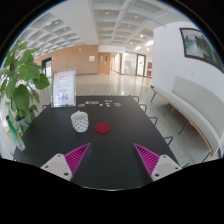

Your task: Pour water

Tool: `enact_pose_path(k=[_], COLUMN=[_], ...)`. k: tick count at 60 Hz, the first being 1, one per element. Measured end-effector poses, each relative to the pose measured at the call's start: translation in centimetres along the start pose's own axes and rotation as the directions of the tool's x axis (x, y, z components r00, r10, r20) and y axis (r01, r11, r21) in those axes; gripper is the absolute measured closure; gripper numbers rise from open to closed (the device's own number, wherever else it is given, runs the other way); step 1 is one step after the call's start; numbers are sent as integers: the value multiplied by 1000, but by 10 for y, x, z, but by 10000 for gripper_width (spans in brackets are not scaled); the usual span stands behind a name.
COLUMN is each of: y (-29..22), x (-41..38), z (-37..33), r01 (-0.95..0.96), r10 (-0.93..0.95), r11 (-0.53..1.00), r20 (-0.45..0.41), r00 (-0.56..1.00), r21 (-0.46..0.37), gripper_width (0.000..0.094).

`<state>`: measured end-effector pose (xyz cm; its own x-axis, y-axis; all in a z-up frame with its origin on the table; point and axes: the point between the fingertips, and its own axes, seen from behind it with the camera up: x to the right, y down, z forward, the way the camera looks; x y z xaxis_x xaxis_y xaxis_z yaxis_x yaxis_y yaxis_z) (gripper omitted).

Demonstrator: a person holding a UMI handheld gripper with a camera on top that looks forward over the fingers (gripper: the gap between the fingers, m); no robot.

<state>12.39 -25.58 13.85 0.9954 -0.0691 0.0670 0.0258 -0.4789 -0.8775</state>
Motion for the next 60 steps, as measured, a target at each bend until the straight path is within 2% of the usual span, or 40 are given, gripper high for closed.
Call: enact_pose_path(k=[11,19,33,42,51,60], y=[21,46,77,86,79,57], x=[-7,-53,-210,-322,-421,-484], z=[3,-7,-48,-65,-56,-21], r01=[79,117,185,195,142,104], r10=[-79,-117,-198,-229,-192,-177], r11=[997,993,980,973,980,978], r20=[-2,90,307,414,476,462], r00=[997,989,931,881,858,869], r21=[5,0,70,123,139,179], gripper_width=[71,77,76,76,80,78])
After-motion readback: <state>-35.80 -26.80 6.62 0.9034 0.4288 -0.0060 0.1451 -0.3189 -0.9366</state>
